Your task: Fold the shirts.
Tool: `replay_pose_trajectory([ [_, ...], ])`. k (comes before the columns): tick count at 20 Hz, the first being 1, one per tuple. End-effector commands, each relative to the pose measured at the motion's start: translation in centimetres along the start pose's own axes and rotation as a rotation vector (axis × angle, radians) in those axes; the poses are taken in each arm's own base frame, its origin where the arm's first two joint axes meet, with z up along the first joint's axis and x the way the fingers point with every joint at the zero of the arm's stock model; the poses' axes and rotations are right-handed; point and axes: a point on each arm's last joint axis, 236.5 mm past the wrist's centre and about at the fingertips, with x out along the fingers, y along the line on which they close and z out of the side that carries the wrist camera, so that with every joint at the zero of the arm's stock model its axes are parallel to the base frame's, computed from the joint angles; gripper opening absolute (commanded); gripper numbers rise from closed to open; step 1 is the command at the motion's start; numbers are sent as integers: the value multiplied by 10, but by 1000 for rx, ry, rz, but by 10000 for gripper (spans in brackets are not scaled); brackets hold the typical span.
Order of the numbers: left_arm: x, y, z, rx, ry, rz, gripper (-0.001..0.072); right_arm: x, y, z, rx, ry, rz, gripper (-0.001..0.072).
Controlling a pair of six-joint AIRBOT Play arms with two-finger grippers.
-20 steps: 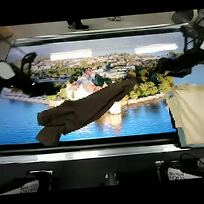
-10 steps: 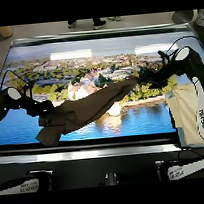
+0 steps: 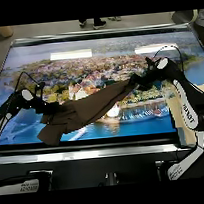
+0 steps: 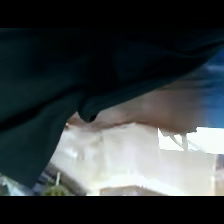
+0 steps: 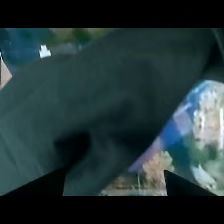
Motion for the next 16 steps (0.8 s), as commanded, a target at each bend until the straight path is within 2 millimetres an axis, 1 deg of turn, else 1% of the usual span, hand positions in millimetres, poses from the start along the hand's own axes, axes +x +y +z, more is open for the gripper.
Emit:
replay_pose_trajectory([
  [1, -22, -10, 18, 48, -82, -8, 32, 19, 9, 32, 59, -137, 36, 663],
  [2, -31, -13, 22, 55, -114, -10, 32, 23, 6, 37, 103, -157, 38, 659],
  [3, -39, -16, 25, 61, -137, -13, 31, 27, 3, 37, 156, -156, 41, 549],
  [5, -53, -22, 29, 74, -173, -18, 31, 33, 0, 32, 199, -134, 39, 26],
  [6, -60, -24, 31, 78, -192, -19, 31, 30, 1, 32, 192, -129, 41, 19],
  [7, -71, -26, 35, 88, -220, -21, 31, 19, 7, 34, 138, -131, 47, 18],
  [8, -92, -31, 45, 105, -278, -25, 30, 0, 18, 39, 57, -150, 56, 18],
  [9, -126, -37, 60, 126, -366, -24, 30, -30, 35, 49, -43, -197, 67, 18],
  [10, -169, -47, 75, 152, -472, -24, 30, -69, 55, 59, -144, -264, 79, 18],
  [11, -228, -58, 89, 186, -611, -20, 29, -121, 80, 67, -244, -359, 87, 18],
  [12, -292, -71, 97, 219, -755, -16, 29, -175, 105, 69, -313, -457, 97, 18],
  [13, -365, -83, 96, 253, -915, -6, 29, -236, 133, 64, -381, -574, 106, 18],
  [14, -429, -92, 86, 276, -1057, 4, 29, -289, 157, 51, -445, -680, 110, 18],
  [15, -491, -101, 67, 297, -1194, 8, 29, -340, 173, 31, -513, -781, 79, 19],
  [16, -537, -108, 45, 295, -1297, -5, 29, -379, 184, 7, -566, -849, 46, 19],
])
